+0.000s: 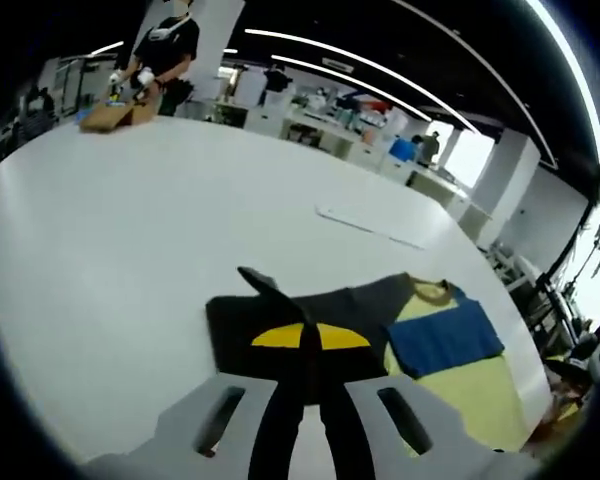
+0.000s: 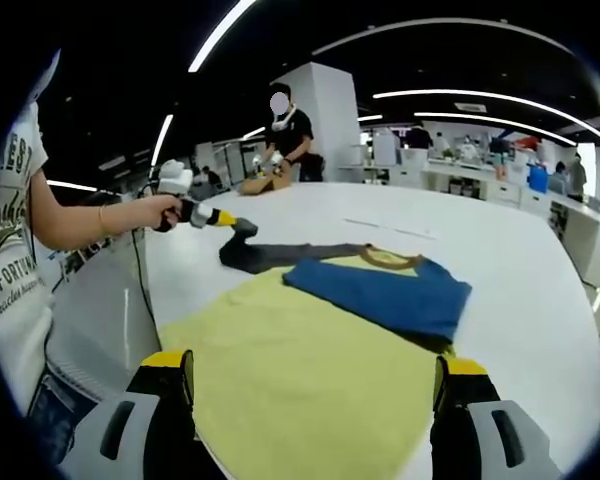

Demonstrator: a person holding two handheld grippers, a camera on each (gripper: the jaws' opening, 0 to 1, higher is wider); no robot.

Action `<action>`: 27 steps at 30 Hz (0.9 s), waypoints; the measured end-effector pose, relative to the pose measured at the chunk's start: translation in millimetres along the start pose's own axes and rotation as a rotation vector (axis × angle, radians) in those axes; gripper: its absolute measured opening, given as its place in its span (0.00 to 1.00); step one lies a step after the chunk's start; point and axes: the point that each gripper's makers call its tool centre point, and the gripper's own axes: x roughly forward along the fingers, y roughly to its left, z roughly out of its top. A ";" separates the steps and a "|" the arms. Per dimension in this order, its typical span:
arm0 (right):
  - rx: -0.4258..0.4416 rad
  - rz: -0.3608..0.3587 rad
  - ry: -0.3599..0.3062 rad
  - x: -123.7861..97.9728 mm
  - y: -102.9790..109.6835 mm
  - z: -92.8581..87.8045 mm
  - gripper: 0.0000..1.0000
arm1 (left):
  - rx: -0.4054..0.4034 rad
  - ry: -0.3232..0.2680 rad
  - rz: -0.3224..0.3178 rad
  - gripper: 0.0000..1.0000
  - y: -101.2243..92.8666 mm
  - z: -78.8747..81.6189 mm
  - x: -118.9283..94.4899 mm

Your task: Fold the garment on the visible template until the final outline fits inside the template.

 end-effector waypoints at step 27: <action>-0.001 0.002 0.018 -0.5 1.9 -5.6 0.99 | -0.018 -0.014 -0.130 0.00 -66.5 7.5 26.3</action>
